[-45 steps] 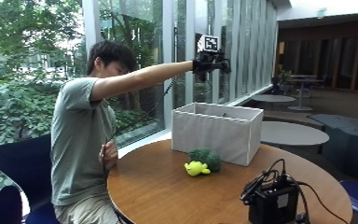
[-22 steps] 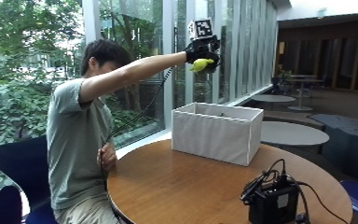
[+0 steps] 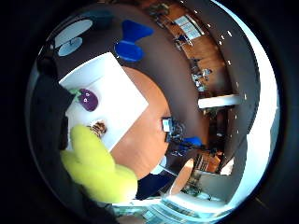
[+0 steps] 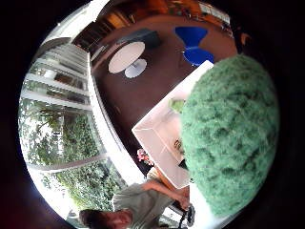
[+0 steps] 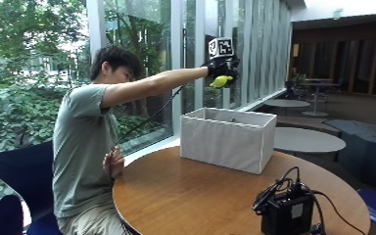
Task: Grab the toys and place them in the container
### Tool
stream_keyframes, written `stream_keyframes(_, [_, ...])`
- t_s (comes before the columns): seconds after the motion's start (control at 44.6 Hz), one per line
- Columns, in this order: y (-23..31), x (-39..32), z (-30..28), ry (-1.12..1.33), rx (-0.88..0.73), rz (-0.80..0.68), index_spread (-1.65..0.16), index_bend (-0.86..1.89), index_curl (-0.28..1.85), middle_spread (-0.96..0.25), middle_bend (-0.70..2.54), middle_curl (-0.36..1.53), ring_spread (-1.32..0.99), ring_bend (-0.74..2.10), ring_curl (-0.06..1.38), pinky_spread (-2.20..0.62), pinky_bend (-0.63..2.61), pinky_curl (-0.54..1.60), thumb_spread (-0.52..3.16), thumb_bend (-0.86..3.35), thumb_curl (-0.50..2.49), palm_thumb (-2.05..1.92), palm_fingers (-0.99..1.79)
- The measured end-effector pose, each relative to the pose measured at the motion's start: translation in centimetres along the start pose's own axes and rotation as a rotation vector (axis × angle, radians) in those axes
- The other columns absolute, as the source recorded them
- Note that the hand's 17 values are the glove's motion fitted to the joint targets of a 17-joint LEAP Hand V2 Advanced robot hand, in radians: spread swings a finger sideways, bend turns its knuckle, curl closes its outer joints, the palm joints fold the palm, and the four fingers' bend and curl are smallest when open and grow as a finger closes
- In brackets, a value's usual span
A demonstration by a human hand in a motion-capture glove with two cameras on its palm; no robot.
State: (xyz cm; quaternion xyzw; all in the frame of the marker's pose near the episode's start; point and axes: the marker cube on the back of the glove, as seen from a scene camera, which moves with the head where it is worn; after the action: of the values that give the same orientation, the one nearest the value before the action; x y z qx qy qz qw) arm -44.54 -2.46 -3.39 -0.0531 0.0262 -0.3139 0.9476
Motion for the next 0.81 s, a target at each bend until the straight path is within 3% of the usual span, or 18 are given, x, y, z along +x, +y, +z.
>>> stream_keyframes(0.067, [-0.1,-0.2,0.5,0.037,-0.007,-0.113,-0.46,0.62,0.88,-0.3,0.88,0.91,-0.36,1.28,0.65,-0.38,1.23,0.54,0.32,0.14,0.99,0.59,0.79])
stream_keyframes(0.426, [-0.3,2.5,2.2,0.033,-0.002,-0.119,-0.48,0.52,0.99,-0.32,0.85,0.93,-0.36,1.28,0.64,-0.38,1.25,0.53,0.36,0.11,1.06,0.6,0.78])
stream_keyframes(0.538, [-0.3,1.3,2.4,-0.008,-0.001,-0.239,-0.49,0.49,1.02,-0.32,0.83,0.93,-0.37,1.27,0.64,-0.38,1.24,0.53,0.37,0.09,1.07,0.6,0.77])
stream_keyframes(0.694, [-0.2,1.5,3.2,0.049,-0.028,-0.289,-0.49,0.37,1.05,-0.32,0.76,0.92,-0.37,1.27,0.64,-0.38,1.28,0.53,0.4,0.05,1.09,0.58,0.66])
stream_keyframes(0.806, [-0.3,2.0,3.5,0.114,-0.09,-0.173,-0.48,0.2,1.03,-0.33,0.66,0.89,-0.38,1.28,0.64,-0.39,1.35,0.54,0.45,0.03,1.08,0.57,0.55])
